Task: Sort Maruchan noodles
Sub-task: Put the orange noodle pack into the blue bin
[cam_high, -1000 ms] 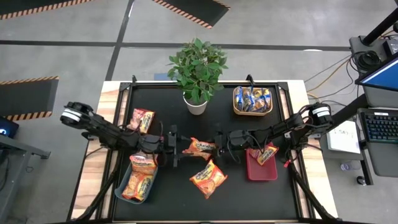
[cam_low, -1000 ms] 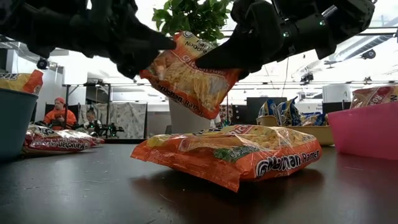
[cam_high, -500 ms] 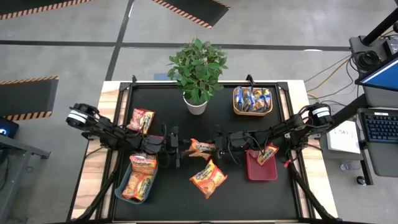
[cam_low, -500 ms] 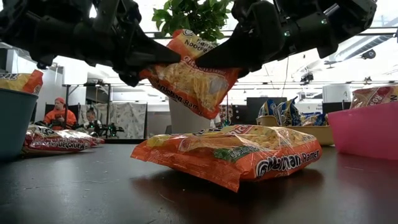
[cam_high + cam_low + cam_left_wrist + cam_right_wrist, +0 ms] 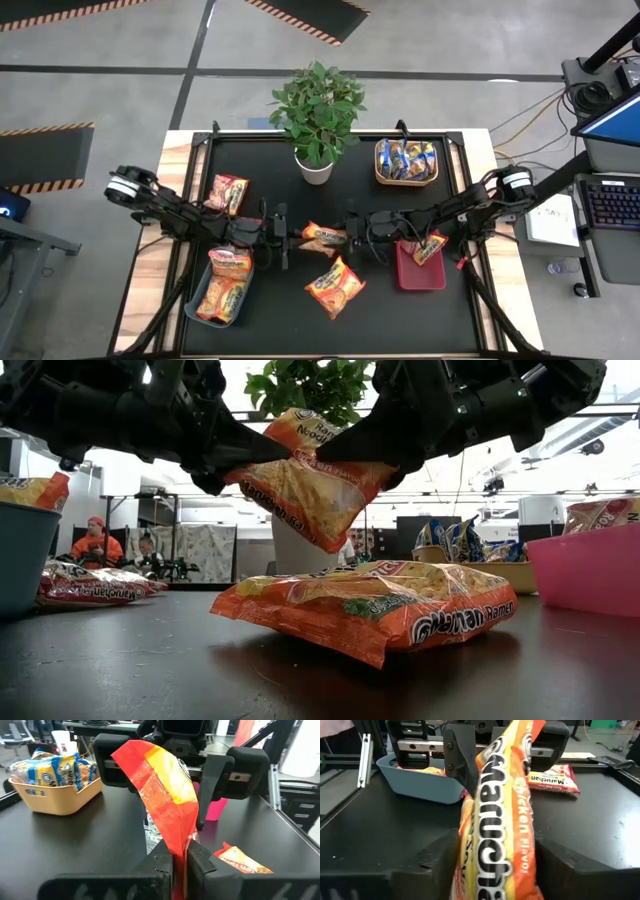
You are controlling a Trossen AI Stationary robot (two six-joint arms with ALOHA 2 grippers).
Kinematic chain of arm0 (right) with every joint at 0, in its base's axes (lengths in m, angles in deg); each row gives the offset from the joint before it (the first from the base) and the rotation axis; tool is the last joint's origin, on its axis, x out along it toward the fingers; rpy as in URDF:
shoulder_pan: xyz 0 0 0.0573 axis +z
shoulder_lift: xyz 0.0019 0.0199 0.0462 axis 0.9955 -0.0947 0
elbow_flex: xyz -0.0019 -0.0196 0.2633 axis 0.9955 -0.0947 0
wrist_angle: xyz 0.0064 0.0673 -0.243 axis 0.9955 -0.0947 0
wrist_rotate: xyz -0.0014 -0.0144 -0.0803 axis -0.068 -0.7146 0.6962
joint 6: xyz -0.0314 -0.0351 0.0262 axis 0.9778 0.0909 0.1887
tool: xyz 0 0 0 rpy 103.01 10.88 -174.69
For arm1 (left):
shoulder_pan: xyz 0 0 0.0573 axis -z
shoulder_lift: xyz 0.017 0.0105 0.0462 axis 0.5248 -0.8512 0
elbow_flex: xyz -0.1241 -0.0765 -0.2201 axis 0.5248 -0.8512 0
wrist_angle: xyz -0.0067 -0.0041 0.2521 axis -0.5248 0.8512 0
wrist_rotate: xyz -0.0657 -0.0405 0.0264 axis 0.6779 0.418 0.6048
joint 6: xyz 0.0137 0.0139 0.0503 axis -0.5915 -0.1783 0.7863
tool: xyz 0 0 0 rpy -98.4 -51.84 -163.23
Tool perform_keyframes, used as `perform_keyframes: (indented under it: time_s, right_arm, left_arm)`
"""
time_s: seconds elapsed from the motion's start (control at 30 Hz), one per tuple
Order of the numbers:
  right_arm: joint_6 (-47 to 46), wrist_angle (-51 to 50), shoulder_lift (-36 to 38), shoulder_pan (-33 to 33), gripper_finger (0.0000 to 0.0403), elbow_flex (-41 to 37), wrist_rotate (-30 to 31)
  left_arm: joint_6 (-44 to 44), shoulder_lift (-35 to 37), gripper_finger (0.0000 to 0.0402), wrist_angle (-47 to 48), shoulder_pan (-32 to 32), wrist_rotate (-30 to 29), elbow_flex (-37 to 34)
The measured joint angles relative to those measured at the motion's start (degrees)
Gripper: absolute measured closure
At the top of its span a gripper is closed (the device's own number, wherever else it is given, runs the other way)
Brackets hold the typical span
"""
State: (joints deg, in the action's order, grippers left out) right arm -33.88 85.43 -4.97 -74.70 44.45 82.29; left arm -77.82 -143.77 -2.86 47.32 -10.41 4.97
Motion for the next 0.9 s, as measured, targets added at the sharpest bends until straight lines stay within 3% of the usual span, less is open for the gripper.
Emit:
perform_keyframes:
  time_s: [0.27, 0.43, 0.63, 0.9]
  right_arm:
    - [-0.31, -8.88, 7.50, 0.04, 0.0124, -0.02, -0.31]
    - [-1.27, -17.57, 14.79, 0.04, 0.0099, -0.02, -0.42]
    - [-0.88, -24.08, 21.20, 0.00, 0.0097, -0.24, 0.02]
    - [-2.15, -27.47, 23.39, 0.00, 0.0109, -1.52, -0.04]
  left_arm:
    - [-0.05, 4.41, 0.0400, 1.40, 0.38, 6.49, 0.00]
    - [-1.25, 10.87, 0.0400, 12.74, 1.04, 8.38, 3.00]
    - [-0.11, 16.14, 0.0401, 44.53, 2.98, 11.76, 15.92]
    - [-4.61, 15.55, 0.0401, 90.93, 7.42, 11.64, 39.73]
